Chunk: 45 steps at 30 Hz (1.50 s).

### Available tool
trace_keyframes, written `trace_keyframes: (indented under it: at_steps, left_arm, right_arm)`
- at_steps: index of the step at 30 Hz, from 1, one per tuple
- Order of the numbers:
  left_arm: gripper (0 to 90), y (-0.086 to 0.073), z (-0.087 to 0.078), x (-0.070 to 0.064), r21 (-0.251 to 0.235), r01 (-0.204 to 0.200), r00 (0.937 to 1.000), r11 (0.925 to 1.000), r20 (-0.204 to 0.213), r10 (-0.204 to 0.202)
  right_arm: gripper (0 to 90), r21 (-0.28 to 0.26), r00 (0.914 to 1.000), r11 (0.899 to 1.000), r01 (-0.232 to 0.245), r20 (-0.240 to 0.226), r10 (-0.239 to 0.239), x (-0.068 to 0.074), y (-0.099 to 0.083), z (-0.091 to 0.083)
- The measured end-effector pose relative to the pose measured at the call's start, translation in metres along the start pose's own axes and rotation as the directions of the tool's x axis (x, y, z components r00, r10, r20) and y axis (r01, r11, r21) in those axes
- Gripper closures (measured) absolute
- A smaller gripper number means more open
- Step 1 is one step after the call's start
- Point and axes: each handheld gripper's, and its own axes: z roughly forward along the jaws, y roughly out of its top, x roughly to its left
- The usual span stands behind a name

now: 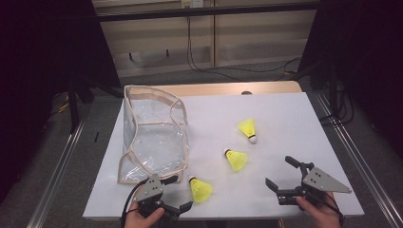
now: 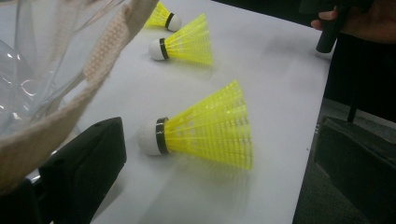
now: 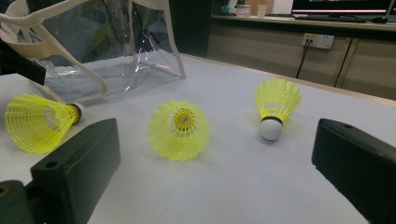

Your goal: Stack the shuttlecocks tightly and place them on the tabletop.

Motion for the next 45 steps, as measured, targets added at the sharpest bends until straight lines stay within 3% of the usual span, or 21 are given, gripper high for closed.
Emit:
trace_keyframes:
  at_steps: [7,12,13,19,27,34,40,45]
  left_arm:
    - [2.4,0.002,0.007,-0.004,0.009,-0.008,1.0,0.9999,0.0,0.008]
    - [1.9,0.005,0.012,-0.007,-0.012,0.003,0.9996,0.9999,-0.026,-0.003]
    - [1.8,0.006,0.011,-0.008,0.012,-0.003,0.9991,0.9999,-0.042,0.004]
    - [2.2,0.004,0.014,-0.009,0.004,0.0,0.9999,1.0,-0.017,0.0]
    - [2.4,0.004,0.02,-0.014,0.03,0.0,1.0,0.9995,-0.002,0.0]
    - [2.4,0.006,0.029,-0.019,0.041,-0.007,0.9996,0.9991,-0.026,0.008]
    - [2.9,0.009,0.035,-0.022,0.057,-0.014,0.9965,0.9983,-0.082,0.019]
    - [11.6,0.01,0.036,-0.021,0.075,-0.016,0.9936,0.9971,-0.111,0.024]
  right_arm:
    - [1.1,-0.001,1.0,1.0,0.005,0.001,-0.005,-0.001,0.0,0.0]
    - [1.1,0.001,1.0,1.0,-0.001,0.002,0.001,0.0,0.0,0.0]
    - [1.1,-0.002,1.0,1.0,0.001,0.001,-0.001,0.0,0.0,0.0]
    - [1.1,0.0,1.0,1.0,0.003,0.0,-0.003,-0.001,0.0,0.0]
    - [1.1,0.001,1.0,1.0,0.004,0.001,-0.004,0.0,0.0,0.0]
    - [1.1,0.001,1.0,1.0,0.003,0.005,-0.003,0.0,0.0,0.0]
    - [1.1,-0.002,1.0,1.0,0.005,0.002,-0.005,-0.001,0.0,0.0]
    - [1.1,-0.002,1.0,1.0,0.006,0.005,-0.006,-0.001,0.0,0.0]
